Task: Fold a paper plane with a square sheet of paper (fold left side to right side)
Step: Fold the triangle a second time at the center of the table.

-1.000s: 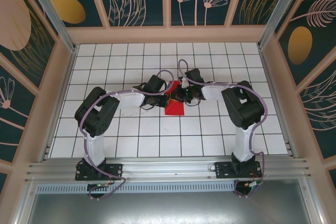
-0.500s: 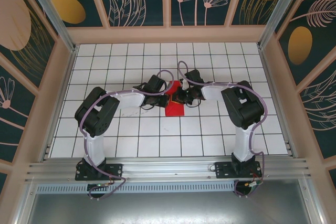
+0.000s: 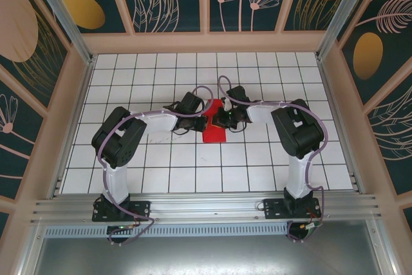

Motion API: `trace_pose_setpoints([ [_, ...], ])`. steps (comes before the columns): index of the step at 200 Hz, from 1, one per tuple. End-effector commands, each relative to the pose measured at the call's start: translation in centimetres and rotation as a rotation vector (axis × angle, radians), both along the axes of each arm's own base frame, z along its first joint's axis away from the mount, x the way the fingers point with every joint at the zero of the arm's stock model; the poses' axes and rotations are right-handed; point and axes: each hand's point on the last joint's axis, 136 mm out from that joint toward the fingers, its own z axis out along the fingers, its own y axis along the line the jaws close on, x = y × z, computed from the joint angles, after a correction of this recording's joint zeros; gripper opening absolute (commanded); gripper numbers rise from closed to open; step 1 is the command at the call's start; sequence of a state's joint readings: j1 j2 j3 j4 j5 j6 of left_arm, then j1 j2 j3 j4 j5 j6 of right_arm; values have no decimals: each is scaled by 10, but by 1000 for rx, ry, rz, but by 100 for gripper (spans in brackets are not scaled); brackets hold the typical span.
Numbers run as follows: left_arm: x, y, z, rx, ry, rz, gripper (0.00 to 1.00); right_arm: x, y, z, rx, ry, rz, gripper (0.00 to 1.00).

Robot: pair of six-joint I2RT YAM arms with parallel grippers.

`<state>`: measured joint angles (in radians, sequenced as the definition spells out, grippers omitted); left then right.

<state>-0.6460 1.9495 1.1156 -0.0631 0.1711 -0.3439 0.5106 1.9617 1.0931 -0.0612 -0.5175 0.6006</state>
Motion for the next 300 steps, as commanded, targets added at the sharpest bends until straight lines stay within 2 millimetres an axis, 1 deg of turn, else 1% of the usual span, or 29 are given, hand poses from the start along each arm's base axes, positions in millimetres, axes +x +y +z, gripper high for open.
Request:
trace_pose_setpoints([
  [1,-11,13,-15,55,48,8,0,-12,-9,-19,-64,37,9,2],
  [14,-10,12,-9,50,39,12,0,-14,-10,-22,-69,45,9,2],
  [26,-8,13,0,45,21,20,5,-15,-11,-24,-73,49,7,2],
  [56,-2,19,29,45,-33,62,29,-17,-12,-26,-74,54,5,2],
  [72,-4,20,45,22,-51,67,33,-17,-11,-25,-71,54,7,2],
  [83,-9,18,52,-11,-45,60,33,-17,-11,-25,-68,52,7,2],
  [99,-23,9,61,-90,-8,24,32,-16,-10,-24,-64,51,8,2],
  [122,-49,-14,65,-257,97,-58,27,-17,-9,-24,-62,52,13,1],
  [139,-60,-27,71,-352,156,-103,24,-17,-8,-25,-61,53,17,2],
  [149,-62,-32,73,-388,173,-120,22,-17,-7,-25,-60,53,19,1],
  [171,-65,-35,63,-391,209,-125,21,-17,-6,-24,-60,54,22,1],
  [206,-61,-30,39,-339,225,-94,20,-16,-5,-22,-59,48,26,1],
  [220,-60,-28,33,-323,227,-87,20,-16,-5,-22,-61,50,29,1],
  [222,-65,-24,26,-310,242,-81,20,-17,-5,-22,-60,49,30,2],
  [227,-66,-22,22,-299,245,-76,20,-17,-5,-22,-62,51,31,2],
  [265,-69,-15,10,-265,254,-55,19,-17,-6,-22,-68,48,33,2],
  [300,-71,-11,4,-258,258,-41,18,-16,-6,-21,-70,45,36,2],
])
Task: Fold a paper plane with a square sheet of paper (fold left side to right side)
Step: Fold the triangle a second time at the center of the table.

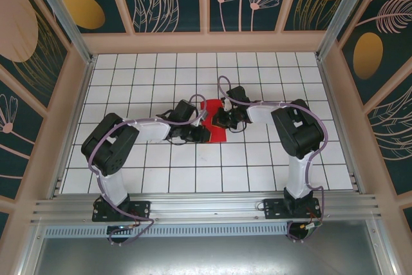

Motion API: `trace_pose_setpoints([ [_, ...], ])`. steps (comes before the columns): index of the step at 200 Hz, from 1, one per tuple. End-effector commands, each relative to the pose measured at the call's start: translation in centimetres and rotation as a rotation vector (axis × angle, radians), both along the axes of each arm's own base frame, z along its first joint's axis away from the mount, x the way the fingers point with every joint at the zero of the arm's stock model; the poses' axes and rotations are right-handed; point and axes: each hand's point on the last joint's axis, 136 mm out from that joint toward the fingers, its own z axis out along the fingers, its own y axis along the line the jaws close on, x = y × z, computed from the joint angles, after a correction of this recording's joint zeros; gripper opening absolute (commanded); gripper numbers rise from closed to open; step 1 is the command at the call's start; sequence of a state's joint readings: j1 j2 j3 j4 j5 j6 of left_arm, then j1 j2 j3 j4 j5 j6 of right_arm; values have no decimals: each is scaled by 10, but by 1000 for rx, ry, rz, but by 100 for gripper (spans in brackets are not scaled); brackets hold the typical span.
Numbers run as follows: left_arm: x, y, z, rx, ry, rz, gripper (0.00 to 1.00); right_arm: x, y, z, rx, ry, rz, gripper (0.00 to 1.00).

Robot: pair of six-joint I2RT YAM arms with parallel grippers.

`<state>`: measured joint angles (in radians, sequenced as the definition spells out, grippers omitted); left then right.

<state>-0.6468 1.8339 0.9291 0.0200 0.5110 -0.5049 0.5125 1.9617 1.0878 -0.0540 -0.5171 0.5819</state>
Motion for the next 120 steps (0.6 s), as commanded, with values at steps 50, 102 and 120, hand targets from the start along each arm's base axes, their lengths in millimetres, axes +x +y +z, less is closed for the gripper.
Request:
trace_pose_setpoints([
  [50,1,14,-16,60,-3,50,16,-15,-6,-19,-70,57,23,2],
  [102,-7,21,-26,73,20,68,13,-16,-7,-21,-77,58,25,2],
  [120,-11,24,-27,73,26,75,11,-16,-7,-21,-78,59,25,2],
])
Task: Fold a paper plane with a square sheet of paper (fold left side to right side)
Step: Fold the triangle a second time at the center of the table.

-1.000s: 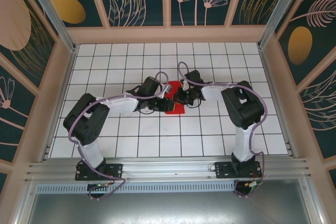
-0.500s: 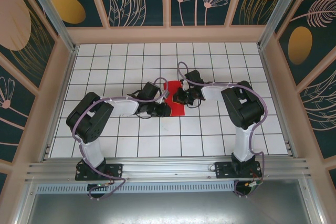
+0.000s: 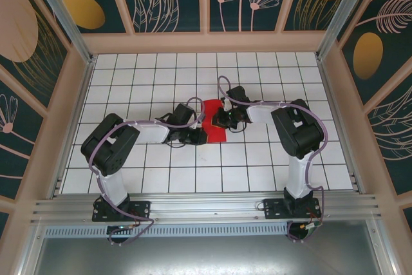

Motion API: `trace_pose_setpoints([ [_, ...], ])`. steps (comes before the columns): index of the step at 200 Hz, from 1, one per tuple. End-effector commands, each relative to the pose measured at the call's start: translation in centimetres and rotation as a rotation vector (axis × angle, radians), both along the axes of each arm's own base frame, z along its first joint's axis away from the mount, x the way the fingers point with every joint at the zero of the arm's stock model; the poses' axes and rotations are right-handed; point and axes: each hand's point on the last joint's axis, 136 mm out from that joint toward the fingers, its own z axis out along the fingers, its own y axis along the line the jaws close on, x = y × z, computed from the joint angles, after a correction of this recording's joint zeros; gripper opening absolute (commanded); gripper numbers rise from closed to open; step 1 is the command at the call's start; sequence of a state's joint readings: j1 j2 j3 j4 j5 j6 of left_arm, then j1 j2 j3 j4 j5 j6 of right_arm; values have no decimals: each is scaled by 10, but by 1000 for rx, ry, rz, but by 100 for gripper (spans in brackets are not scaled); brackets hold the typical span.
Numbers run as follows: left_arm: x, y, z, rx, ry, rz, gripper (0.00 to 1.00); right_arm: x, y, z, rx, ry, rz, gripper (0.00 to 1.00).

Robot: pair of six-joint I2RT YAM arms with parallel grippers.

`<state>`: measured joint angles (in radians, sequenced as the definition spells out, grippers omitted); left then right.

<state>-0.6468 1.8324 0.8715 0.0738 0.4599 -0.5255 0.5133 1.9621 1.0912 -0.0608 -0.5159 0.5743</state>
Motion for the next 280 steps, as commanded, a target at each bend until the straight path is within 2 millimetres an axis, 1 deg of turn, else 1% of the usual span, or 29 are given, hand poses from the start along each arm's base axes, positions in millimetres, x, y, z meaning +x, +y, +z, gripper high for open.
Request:
trace_pose_setpoints([
  [1,-10,13,-12,39,36,32,11,-15,-7,-21,-74,60,19,2],
  [9,-11,12,-10,21,39,28,11,-15,-7,-21,-74,58,18,2],
  [18,-12,7,-2,-14,33,20,10,-15,-7,-21,-75,61,21,2],
  [55,-1,-10,46,-119,-38,-4,10,-14,-6,-20,-73,57,21,2],
  [79,7,-15,57,-130,-63,-7,10,-14,-6,-20,-71,58,21,2],
  [86,10,-14,54,-114,-65,-1,10,-15,-6,-21,-72,59,21,2],
  [108,13,-12,38,-64,-48,1,10,-15,-6,-20,-71,59,24,2],
  [157,11,-7,8,-10,-11,3,10,-14,-6,-18,-69,54,24,2],
  [168,10,-3,0,14,-5,12,10,-14,-6,-18,-69,54,24,2],
  [194,9,4,-8,46,-3,31,9,-13,-6,-17,-71,50,25,2],
  [213,8,8,-10,59,-9,41,8,-12,-6,-17,-74,49,25,2],
  [228,6,11,-11,63,-7,51,5,-12,-7,-16,-74,47,25,2],
  [238,4,12,-13,64,1,53,3,-10,-6,-11,-64,30,29,2],
  [247,1,12,-15,57,10,53,2,-5,-4,0,-38,-8,30,2],
  [266,-3,12,-18,44,22,51,0,5,0,35,45,-98,31,2],
  [280,-5,11,-20,33,29,46,0,6,0,55,71,-151,41,2],
])
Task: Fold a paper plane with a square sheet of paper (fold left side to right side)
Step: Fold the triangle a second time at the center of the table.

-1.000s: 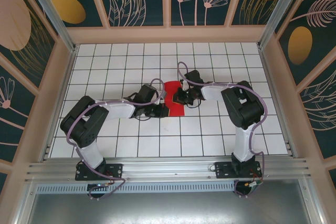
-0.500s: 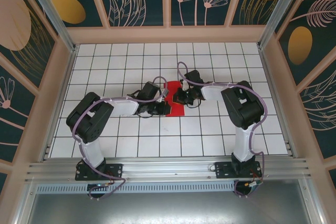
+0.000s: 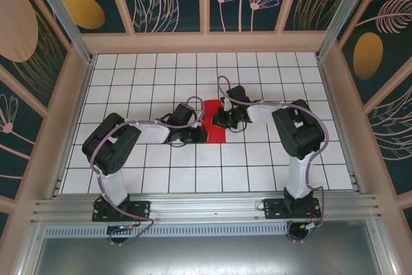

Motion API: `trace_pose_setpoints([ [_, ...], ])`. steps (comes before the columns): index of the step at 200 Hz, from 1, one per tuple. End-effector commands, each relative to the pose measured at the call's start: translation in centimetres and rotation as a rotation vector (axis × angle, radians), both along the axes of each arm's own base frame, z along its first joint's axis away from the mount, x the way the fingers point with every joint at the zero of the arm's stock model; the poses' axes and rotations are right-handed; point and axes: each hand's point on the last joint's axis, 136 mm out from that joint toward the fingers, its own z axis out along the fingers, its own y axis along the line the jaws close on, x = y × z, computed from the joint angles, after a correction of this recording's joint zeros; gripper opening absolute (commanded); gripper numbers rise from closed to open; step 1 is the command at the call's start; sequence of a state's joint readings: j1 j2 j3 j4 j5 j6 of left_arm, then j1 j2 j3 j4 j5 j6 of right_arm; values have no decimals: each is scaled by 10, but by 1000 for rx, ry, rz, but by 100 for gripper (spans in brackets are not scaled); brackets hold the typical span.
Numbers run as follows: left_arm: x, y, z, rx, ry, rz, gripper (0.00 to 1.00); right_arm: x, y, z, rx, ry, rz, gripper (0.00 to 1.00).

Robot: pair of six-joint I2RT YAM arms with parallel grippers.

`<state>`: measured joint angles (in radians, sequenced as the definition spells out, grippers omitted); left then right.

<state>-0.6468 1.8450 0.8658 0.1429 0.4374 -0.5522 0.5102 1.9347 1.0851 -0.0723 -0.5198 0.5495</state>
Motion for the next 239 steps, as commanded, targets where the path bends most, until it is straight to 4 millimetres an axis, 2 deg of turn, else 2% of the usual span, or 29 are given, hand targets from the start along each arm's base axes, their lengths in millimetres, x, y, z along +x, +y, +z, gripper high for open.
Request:
trace_pose_setpoints([
  [1,-15,14,-21,51,64,13,0,7,1,48,69,-130,25,2],
  [17,-14,11,-19,35,60,6,0,-3,2,54,80,-145,35,0],
  [37,-13,10,-17,30,55,2,0,-17,8,47,86,-125,42,0],
  [47,-14,10,-17,30,55,1,0,-18,7,43,90,-124,29,0],
  [52,-13,10,-16,28,54,1,0,-24,14,41,93,-120,44,0],
  [104,-14,10,-18,34,59,-1,0,-31,29,21,59,-103,80,0],
  [187,-16,12,-20,47,64,-4,0,-30,22,-5,-25,-71,85,0],
  [239,-18,15,-23,59,70,-3,0,-27,8,-15,-86,-79,70,0],
])
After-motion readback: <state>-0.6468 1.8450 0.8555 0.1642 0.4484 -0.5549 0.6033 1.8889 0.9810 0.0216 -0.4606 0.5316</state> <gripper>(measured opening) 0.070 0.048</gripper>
